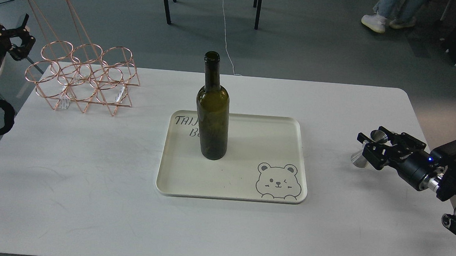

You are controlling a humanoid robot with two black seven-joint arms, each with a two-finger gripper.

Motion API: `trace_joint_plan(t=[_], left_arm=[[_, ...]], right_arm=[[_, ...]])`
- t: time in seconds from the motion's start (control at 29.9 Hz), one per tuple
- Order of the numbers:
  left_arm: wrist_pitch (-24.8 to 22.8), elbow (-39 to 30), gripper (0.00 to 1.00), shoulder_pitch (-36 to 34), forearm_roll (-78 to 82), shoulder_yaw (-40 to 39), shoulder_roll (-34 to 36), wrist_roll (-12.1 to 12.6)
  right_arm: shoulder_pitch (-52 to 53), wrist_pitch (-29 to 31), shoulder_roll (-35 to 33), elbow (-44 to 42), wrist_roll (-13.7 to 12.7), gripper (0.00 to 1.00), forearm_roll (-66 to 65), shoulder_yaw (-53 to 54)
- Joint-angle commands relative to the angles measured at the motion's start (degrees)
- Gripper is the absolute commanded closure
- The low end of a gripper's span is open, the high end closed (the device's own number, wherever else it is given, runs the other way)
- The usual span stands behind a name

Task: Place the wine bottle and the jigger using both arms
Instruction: 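Carry the jigger off the tray and set it on the table, then withdraw the right gripper and swing the left gripper out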

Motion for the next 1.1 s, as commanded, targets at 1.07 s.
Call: trace_joint_plan(t=[1.07], left_arm=[[9.6,-56.8,0.02,-1.6,70.7,6.4,30.4,4.1]], right_arm=[[20.3,36.8,3.3,-17.2,0.0,0.03,61.0,9.0]])
